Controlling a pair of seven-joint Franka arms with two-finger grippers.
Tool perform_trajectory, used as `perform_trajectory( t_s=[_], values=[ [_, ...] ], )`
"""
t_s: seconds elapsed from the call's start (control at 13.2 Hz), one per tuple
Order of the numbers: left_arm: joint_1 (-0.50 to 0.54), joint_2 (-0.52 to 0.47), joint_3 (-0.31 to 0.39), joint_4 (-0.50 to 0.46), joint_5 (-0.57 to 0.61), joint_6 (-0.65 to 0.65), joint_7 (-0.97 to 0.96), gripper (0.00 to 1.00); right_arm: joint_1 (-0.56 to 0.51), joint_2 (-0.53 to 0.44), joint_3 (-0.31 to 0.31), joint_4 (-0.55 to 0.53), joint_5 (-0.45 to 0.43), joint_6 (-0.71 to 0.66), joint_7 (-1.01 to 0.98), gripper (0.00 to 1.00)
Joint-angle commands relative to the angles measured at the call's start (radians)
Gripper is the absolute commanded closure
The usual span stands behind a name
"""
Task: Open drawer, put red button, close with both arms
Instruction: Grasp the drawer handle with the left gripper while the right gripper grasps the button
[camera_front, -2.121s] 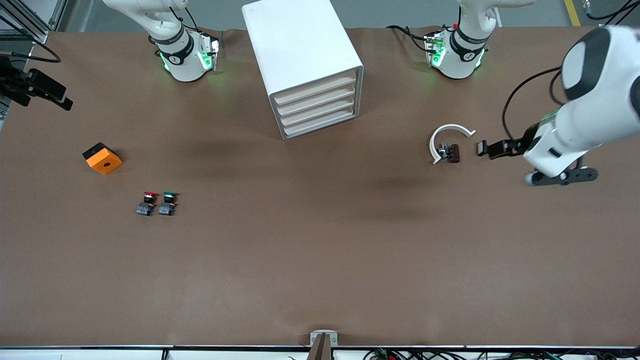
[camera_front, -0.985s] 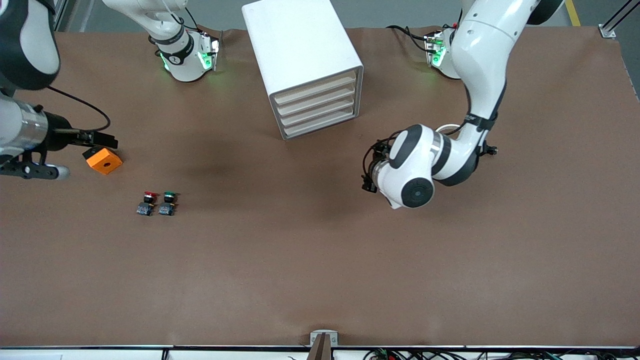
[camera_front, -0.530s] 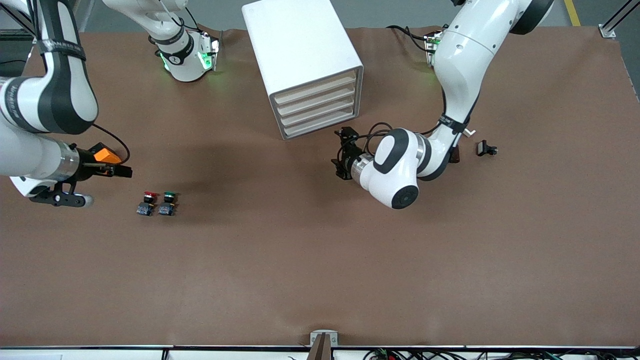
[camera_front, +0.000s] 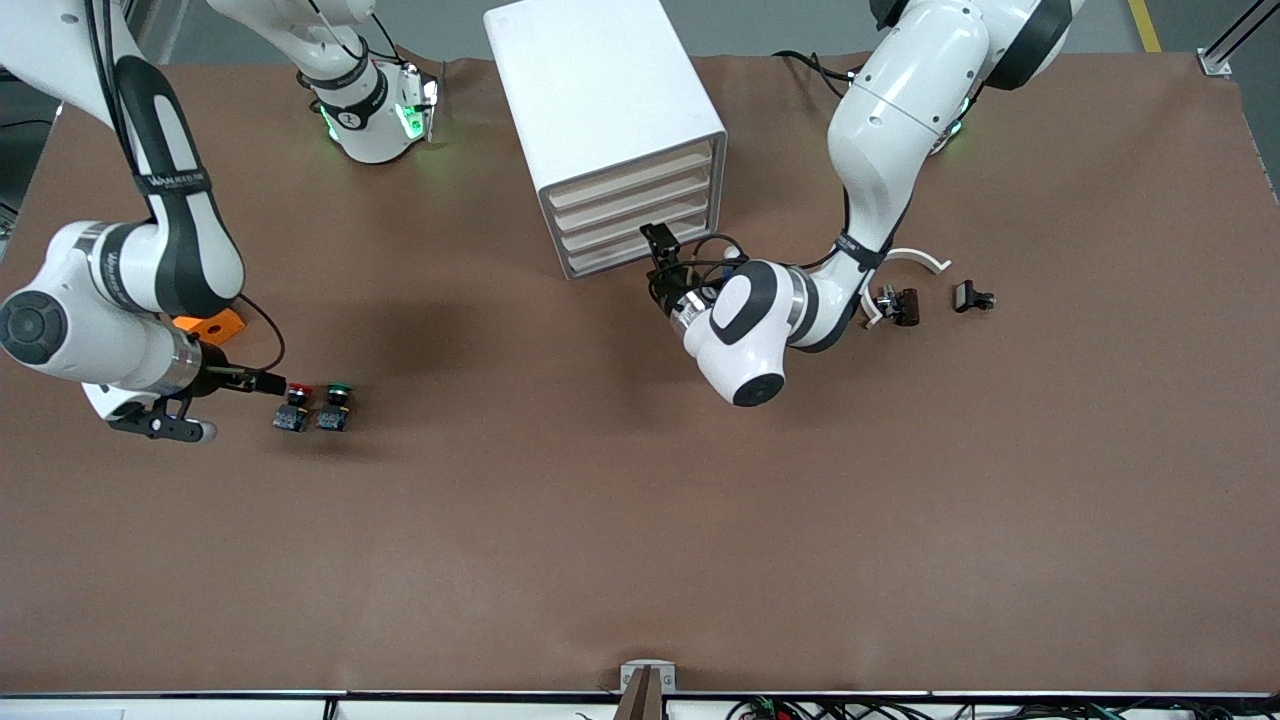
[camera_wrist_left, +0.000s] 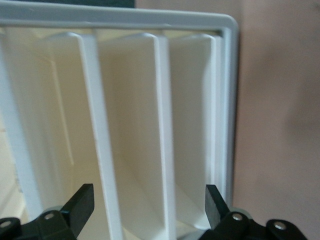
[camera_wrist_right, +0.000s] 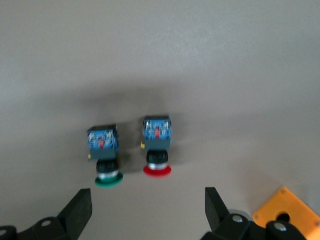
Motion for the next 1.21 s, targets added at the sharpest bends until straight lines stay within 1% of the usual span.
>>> perform_trajectory(
  t_s=[0.0,0.08,0.15,0.23,0.45,0.61,0.68,0.76,0.83,0.91,0.98,1.06,1.14],
  values=[
    [-0.023,0.008,0.005,0.021,-0.024,-0.058,-0.048,0.22,-0.025,0.068,0.011,0.013,-0.004,0.077,0.013,0.0],
    [-0.03,0.008,0.005,0.021,-0.025,-0.073,-0.048,0.24,-0.027,0.085,0.011,0.016,-0.004,0.085,0.03,0.0],
    [-0.037,0.008,0.005,0.021,-0.025,-0.092,-0.047,0.39,-0.025,0.099,0.011,0.018,-0.002,0.094,0.05,0.0],
    [-0.046,0.008,0.005,0.021,-0.025,-0.107,-0.042,0.43,-0.025,0.114,0.011,0.018,-0.002,0.117,0.068,0.0],
    [-0.072,0.008,-0.002,0.021,-0.023,-0.127,-0.026,0.45,-0.025,0.16,0.011,0.016,-0.002,0.146,0.072,0.0],
    [-0.082,0.008,-0.006,0.021,-0.021,-0.125,0.002,0.59,-0.028,0.186,0.012,0.018,-0.002,0.186,0.07,0.0],
    [-0.089,0.008,-0.006,0.021,-0.023,-0.125,0.01,0.71,-0.028,0.196,0.011,0.016,-0.002,0.194,0.07,0.0],
    [-0.089,0.01,-0.004,0.021,-0.023,-0.125,0.007,0.86,-0.028,0.197,0.011,0.016,-0.002,0.192,0.07,0.0],
    [-0.088,0.01,-0.004,0.021,-0.024,-0.125,0.005,0.96,-0.027,0.199,0.011,0.015,-0.002,0.191,0.07,0.04],
    [-0.088,0.008,-0.004,0.021,-0.025,-0.125,0.005,1.0,-0.027,0.2,0.011,0.015,-0.002,0.192,0.07,0.19],
    [-0.085,0.01,-0.004,0.021,-0.023,-0.125,0.005,1.0,-0.027,0.202,0.011,0.013,-0.002,0.191,0.072,0.32],
    [-0.08,0.016,-0.003,0.021,-0.021,-0.124,0.005,1.0,-0.028,0.205,0.011,0.011,-0.002,0.191,0.072,0.4],
    [-0.077,0.022,0.002,0.023,-0.02,-0.124,0.004,1.0,-0.028,0.21,0.012,0.011,-0.002,0.191,0.072,0.51]
  ],
)
